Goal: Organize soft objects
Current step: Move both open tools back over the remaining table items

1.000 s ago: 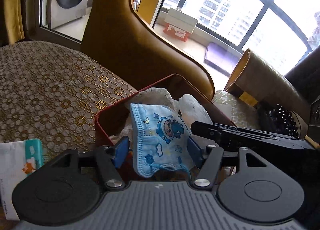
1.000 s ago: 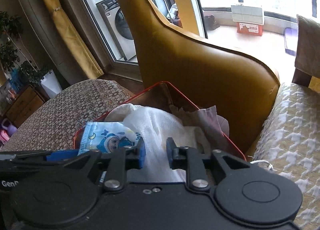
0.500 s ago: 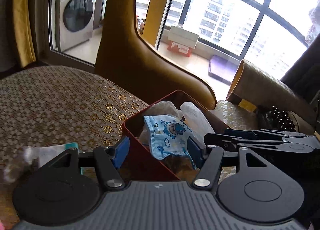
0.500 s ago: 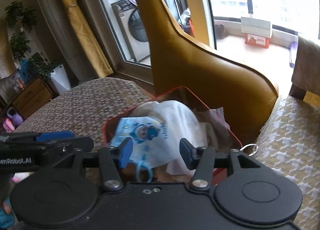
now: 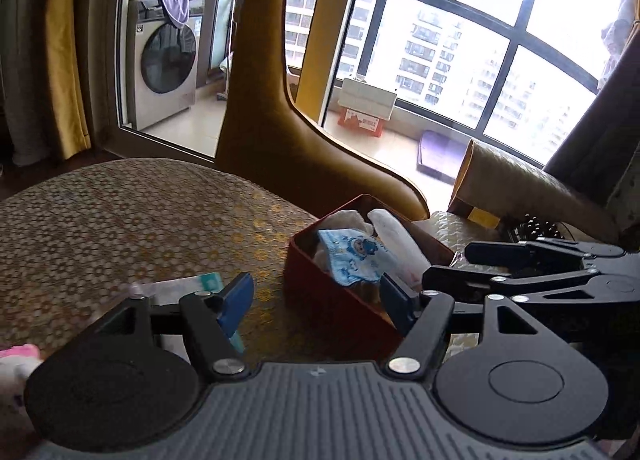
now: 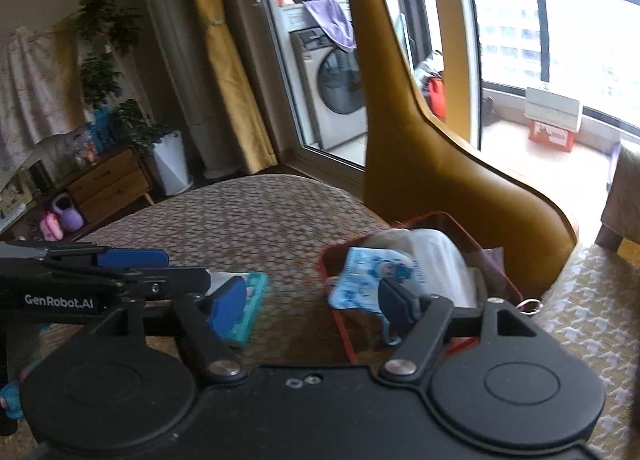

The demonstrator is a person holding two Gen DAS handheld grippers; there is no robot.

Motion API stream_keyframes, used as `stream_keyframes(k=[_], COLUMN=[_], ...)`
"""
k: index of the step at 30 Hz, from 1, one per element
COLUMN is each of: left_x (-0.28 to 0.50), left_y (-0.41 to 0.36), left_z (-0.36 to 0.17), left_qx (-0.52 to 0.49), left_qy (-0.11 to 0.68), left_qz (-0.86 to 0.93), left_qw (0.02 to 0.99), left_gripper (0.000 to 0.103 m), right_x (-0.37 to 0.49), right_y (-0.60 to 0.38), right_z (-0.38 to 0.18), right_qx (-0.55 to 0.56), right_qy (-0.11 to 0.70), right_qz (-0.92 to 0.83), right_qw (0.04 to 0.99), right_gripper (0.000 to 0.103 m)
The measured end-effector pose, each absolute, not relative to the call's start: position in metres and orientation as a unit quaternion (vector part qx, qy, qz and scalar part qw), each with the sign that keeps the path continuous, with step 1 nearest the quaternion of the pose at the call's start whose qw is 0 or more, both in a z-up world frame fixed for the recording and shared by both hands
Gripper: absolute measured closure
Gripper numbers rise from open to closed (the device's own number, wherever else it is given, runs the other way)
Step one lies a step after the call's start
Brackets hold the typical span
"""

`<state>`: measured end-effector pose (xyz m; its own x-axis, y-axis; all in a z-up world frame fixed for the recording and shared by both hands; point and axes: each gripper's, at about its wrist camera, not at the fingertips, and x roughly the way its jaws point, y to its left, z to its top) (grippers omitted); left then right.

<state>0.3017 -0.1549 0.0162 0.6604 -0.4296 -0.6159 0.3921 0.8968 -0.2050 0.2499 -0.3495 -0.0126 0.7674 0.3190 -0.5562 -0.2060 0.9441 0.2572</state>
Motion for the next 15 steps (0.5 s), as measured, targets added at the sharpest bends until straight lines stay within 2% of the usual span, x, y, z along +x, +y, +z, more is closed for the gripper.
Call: stream_keyframes(k=[3,8,15], left_x=[0.292,0.280,0.279], left_y=[-0.137,-0.102,-0.062], left_z=[0.021,0.028,0.030], left_qx=[-0.023,-0.023,-0.017], left_qy=[0.343,0.334,0.334], left_qz=[-0.220,-0.204,-0.180], left_qw=[0.913,0.920,0.925], left_gripper=[0.033,0.023,0.019], right_x=[0.239,0.225,0.220], right_y=[-0.334,-0.308,-0.270], right_z=[-0.004,0.005,0.006], right_qx=[0.084,0.069,0.041], right_qy=[0.305,0.297,0.297], right_qz=[0.154,0.178,0.203], right_qw=[0.936,0.936,0.932], right_gripper=[0.025,0.018,0.009])
